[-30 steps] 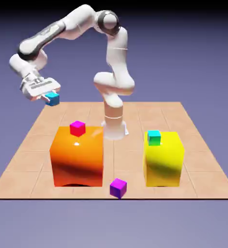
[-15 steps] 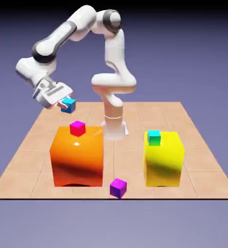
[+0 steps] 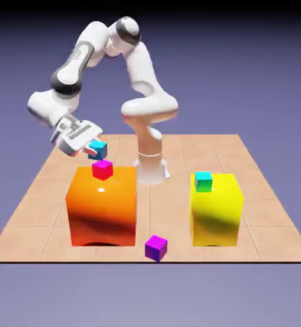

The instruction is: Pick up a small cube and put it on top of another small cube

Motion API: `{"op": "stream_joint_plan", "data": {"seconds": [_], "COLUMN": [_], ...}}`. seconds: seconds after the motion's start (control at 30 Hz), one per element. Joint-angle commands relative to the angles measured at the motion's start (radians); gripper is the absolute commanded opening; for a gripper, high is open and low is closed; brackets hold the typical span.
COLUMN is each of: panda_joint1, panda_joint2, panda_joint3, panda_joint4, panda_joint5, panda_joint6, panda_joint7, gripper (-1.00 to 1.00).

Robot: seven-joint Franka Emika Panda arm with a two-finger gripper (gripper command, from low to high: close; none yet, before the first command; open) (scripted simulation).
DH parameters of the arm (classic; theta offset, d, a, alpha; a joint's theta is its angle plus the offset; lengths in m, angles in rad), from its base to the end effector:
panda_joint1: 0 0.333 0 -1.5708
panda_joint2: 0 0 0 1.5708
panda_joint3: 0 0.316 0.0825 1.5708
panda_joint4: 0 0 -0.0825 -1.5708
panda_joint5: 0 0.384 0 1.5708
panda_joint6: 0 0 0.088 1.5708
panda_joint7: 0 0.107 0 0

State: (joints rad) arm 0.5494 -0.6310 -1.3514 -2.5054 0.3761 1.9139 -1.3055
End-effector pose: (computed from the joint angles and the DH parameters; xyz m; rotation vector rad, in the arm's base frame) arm 0.3144 -0.2522 0.3351 -2.1053 -0.5180 -0.6452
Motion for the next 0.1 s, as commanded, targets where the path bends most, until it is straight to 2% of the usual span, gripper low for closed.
{"op": "stream_joint_plan", "data": {"seconds": [0.0,0.03,0.07], "panda_joint1": [0.009,0.009,0.009], "panda_joint2": [-0.005,-0.005,-0.005], "panda_joint3": [-0.008,-0.008,-0.008], "panda_joint4": [-0.002,-0.002,-0.002], "panda_joint5": [-0.002,-0.002,-0.002], "panda_joint6": [0.005,0.005,0.005], "panda_joint7": [0.003,0.003,0.003], "gripper": [-1.0,1.0,1.0]}}
